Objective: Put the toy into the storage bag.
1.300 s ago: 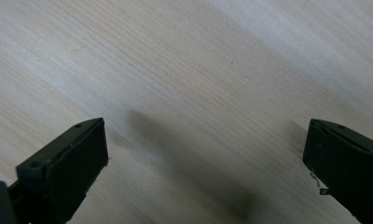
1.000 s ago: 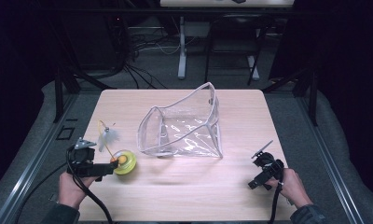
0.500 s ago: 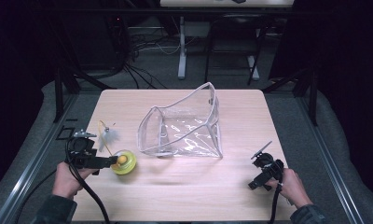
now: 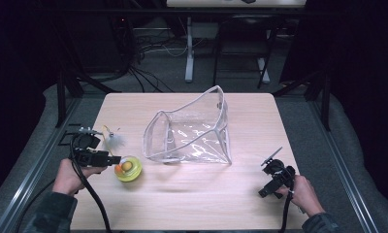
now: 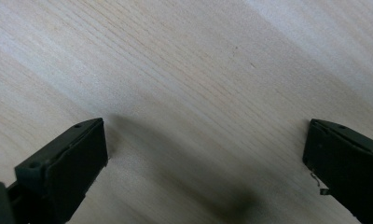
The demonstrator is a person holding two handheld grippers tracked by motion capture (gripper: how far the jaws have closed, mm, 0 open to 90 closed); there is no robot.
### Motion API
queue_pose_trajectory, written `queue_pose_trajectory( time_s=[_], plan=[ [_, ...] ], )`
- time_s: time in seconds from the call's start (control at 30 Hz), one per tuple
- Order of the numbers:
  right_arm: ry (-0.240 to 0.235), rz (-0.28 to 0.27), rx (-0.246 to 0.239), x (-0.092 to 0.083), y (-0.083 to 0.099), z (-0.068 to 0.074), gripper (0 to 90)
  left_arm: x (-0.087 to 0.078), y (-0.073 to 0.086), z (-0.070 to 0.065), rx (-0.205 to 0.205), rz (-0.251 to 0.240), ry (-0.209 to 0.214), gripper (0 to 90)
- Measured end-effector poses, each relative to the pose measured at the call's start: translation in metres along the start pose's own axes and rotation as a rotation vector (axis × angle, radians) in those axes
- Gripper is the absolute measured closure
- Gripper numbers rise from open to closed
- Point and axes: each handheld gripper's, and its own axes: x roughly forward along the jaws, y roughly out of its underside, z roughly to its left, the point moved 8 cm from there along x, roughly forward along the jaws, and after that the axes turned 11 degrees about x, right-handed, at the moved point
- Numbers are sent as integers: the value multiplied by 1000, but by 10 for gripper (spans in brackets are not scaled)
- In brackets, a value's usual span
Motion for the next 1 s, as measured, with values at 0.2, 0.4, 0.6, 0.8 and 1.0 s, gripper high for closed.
queue_pose_trajectory(
  time_s=[0.2, 0.4, 0.6, 0.8, 1.0],
  plan=[
    [15, 9, -8, 0, 0, -1, 0, -1, -2, 1, 5, 8, 25, 565],
    [16, 4, -7, 1, 1, 0, 0, 0, -4, 2, 1, 1, 30, 690],
    [34, 8, -9, 1, 1, -1, 0, 0, -5, 2, 5, -9, 27, 783],
    [39, 8, -9, 1, 1, -1, 0, 0, -5, 1, 7, -18, 28, 862],
    [39, 9, -8, 1, 1, -1, 0, 0, -6, 2, 23, -11, 30, 881]
  ],
)
